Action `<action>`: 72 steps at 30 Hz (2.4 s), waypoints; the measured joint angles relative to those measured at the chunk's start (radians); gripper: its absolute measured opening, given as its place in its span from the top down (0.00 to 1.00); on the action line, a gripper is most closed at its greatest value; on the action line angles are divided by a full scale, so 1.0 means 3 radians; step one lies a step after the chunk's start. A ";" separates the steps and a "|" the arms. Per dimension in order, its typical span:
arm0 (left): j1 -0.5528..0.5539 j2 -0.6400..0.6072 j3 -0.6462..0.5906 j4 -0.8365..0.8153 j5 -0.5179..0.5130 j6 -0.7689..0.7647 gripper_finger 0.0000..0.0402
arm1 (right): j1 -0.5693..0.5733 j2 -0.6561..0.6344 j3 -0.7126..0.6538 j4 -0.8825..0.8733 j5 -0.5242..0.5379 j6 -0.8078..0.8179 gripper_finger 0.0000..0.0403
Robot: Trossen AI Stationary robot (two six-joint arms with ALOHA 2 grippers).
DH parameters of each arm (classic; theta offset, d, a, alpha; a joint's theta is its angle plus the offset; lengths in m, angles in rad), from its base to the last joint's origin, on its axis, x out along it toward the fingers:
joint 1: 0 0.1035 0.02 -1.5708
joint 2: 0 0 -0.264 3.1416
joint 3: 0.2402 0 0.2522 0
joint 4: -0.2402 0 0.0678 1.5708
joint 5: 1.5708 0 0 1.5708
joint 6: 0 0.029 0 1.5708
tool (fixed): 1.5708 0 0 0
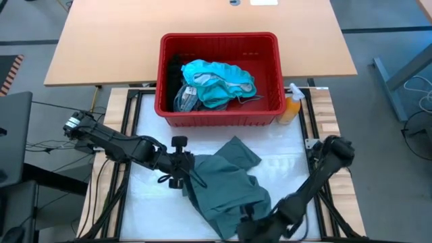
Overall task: Fold Laundry from Bin
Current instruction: Fold the light blue pants
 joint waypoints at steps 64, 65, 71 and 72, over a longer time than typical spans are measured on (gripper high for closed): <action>0.0303 -0.0220 0.0212 0.0976 0.1624 -0.0807 1.00 | -0.0006 -0.1650 0.0563 -0.1933 0.0793 -0.0871 0.90; 0.0335 -0.0227 0.0304 0.0978 0.1512 -0.0807 1.00 | -0.0034 -0.1708 0.0563 -0.2025 0.0990 -0.0975 0.90; 0.0736 -0.0200 0.1189 0.0895 0.1251 -0.0878 1.00 | -0.0296 -0.2089 0.0572 -0.1884 0.2259 -0.2109 0.90; 0.0838 -0.0200 0.1364 0.0810 0.1207 -0.0883 1.00 | -0.0362 -0.2158 0.0590 -0.1746 0.2456 -0.2332 0.90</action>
